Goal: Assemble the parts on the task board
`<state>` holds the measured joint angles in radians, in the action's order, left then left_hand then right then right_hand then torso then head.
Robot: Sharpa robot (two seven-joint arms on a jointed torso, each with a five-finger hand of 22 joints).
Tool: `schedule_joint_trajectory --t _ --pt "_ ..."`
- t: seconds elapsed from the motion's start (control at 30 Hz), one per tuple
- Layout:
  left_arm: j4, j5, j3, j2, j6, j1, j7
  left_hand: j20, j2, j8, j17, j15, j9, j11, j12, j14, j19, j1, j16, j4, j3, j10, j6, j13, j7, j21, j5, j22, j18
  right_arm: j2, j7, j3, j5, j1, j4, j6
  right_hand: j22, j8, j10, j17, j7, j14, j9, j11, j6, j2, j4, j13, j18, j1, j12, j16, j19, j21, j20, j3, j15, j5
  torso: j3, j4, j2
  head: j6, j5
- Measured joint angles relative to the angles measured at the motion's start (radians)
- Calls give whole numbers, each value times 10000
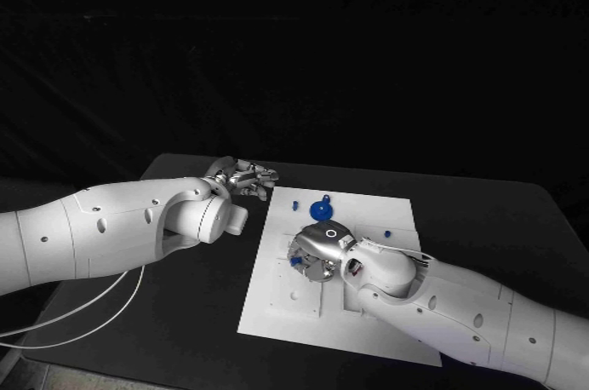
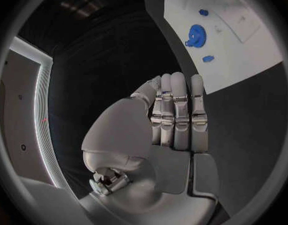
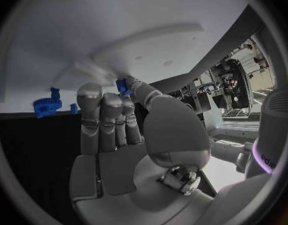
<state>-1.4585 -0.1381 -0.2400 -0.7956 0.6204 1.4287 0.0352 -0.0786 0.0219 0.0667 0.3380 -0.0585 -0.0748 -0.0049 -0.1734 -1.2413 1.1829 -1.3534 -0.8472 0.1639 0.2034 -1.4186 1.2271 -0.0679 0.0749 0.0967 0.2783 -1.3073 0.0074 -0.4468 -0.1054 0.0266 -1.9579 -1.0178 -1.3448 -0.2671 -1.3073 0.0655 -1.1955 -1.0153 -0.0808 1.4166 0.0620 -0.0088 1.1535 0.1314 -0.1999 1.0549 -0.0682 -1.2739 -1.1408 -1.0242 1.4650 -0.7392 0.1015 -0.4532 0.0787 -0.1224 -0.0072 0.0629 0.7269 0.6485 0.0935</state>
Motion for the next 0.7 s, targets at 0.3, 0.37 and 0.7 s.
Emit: schedule_joint_trajectory --t 0.3,0.37,0.7 --pt "-3 0 0 3 -2 9 -9 0 0 0 0 0 -1 0 0 0 0 0 0 0 0 0 0 0 0 0 0 -8 0 48 -83 -11 -2 11 63 -183 0 -52 -1 -48 74 0 -8 1 580 -288 319 8 0 203 1 0 0 0 0 -926 1 683 7 2 3 18 12" --pt "-3 0 0 3 -3 11 -12 0 0 0 -1 0 -1 0 0 0 0 0 0 0 0 0 0 0 0 0 0 -8 1 48 -109 -14 -2 13 65 -240 0 -59 -10 -63 98 0 -9 -9 667 -306 354 8 -1 196 1 0 0 0 0 -1055 0 683 6 -2 3 19 14" --pt "-4 -8 -2 -5 -60 14 -47 4 0 0 -1 0 -2 0 0 0 3 0 0 0 0 0 -36 0 35 0 0 -6 0 -321 -242 -25 403 26 -212 -671 0 -51 -145 -166 200 75 -7 -144 982 -327 379 113 -1 221 1 -49 0 -157 0 -1116 75 684 17 -20 -2 2 32"
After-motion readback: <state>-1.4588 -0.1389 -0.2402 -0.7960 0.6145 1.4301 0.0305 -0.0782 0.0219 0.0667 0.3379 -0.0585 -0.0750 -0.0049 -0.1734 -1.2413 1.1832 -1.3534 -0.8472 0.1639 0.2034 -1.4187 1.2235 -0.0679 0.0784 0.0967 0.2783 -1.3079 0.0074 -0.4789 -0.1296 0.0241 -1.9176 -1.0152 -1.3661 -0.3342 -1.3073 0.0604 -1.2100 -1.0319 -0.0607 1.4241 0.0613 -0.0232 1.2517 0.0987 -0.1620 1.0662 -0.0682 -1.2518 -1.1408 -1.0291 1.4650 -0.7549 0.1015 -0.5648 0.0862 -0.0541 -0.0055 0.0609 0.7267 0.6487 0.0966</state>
